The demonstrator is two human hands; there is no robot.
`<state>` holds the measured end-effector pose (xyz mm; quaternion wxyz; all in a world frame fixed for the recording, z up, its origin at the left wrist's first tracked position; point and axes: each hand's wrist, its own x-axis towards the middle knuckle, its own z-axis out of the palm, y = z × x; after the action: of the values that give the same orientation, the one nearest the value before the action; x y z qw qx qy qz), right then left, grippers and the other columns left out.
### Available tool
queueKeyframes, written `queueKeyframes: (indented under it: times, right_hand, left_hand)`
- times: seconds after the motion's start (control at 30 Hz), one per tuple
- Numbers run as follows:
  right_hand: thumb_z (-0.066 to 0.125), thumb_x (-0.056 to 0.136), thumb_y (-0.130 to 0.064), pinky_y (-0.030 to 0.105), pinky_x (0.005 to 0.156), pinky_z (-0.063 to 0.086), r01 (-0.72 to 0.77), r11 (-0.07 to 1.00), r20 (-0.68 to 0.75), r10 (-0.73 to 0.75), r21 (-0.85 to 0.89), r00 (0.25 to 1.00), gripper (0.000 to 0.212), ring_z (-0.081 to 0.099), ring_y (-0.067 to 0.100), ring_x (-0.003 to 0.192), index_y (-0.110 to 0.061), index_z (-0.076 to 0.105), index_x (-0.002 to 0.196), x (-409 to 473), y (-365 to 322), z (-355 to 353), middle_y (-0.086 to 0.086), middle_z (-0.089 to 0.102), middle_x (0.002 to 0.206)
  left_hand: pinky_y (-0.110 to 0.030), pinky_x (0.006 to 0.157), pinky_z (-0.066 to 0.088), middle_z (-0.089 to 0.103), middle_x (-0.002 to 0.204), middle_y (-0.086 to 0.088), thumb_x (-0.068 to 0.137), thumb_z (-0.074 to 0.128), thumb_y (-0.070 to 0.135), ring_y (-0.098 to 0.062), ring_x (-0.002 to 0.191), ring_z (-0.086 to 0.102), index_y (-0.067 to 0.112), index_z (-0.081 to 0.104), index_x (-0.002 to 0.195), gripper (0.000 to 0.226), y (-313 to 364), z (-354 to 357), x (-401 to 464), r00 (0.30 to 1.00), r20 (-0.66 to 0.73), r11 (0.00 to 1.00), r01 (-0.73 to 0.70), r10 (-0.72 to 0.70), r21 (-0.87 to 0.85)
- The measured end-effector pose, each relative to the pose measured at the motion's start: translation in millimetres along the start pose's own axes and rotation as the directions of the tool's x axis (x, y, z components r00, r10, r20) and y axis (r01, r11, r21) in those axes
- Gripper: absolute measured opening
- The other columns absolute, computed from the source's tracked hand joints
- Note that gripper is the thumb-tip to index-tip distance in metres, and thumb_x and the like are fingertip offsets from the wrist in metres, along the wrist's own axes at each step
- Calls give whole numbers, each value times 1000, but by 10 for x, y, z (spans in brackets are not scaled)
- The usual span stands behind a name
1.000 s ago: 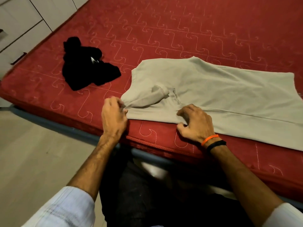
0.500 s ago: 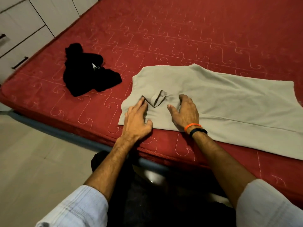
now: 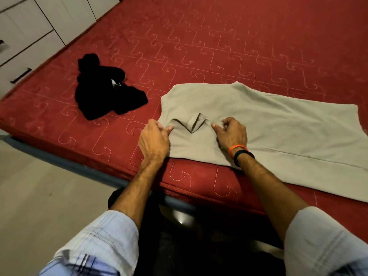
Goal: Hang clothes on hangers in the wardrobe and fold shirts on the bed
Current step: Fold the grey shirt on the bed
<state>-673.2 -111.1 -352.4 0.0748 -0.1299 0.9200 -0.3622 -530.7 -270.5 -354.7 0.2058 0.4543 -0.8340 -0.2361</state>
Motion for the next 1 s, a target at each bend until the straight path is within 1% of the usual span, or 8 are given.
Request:
queueKeyframes:
  times: [0.13,0.23,0.3,0.37,0.43,0.63,0.8,1.0]
  right_hand:
    - [69,87,-34,29,70,42,409,899,-165,-432,-159,887,21,57,20,84,-16,63,95,-153,-28,49,1,59,95]
    - [68,84,-38,35,73,53,672,740,178,-657,-31,732,16,56,10,70,-23,70,83,-296,-87,121,-10,61,75]
    - [65,85,-40,43,89,53,705,709,368,-653,-8,661,32,62,17,98,-23,71,111,-284,-114,192,-2,69,107]
    - [65,86,-40,46,114,31,606,791,399,-530,-85,748,67,38,28,135,-22,44,147,-202,-156,239,7,38,155]
    - [64,87,-44,49,116,22,483,862,364,-405,-152,838,86,22,29,140,-20,19,156,-142,-199,237,8,9,165]
    - [58,87,-22,47,94,45,799,579,279,-750,-160,600,36,59,33,112,-8,62,119,-253,-118,223,11,66,122]
    - [56,93,-31,49,110,36,643,723,207,-609,-254,766,47,45,32,135,-4,56,132,-275,-26,249,15,51,144]
    - [39,99,-53,35,123,2,597,759,371,-492,-260,787,72,9,23,152,-8,26,154,-429,191,198,11,14,163]
  left_hand:
    - [-32,74,45,59,98,-7,83,77,20,-19,87,48,8,61,98,25,-74,105,-272,902,-95,907,-417,420,52]
    - [-39,90,48,64,112,-8,88,69,29,-25,104,53,6,68,110,32,-250,175,-398,864,-22,864,-503,503,-30]
    - [-39,101,43,62,126,-7,89,61,46,-25,116,52,6,64,124,53,-328,165,-384,893,45,894,-444,447,-63]
    - [-40,104,40,57,136,-4,89,55,57,-24,121,50,8,59,132,66,-350,145,-362,895,99,901,-433,434,-29]
    - [-42,104,39,51,145,0,88,50,63,-24,125,47,12,54,140,72,-333,132,-363,898,141,906,-423,418,13]
    - [-39,103,34,40,155,6,89,58,58,-23,129,42,17,44,148,73,-318,144,-377,909,161,914,-400,385,68]
    - [-41,103,34,38,155,6,89,59,57,-24,129,42,18,43,149,73,-307,139,-378,913,177,921,-384,368,62]
    - [-41,107,31,33,158,7,85,63,59,-23,133,37,18,39,151,81,-276,54,-363,899,261,928,-371,352,26]
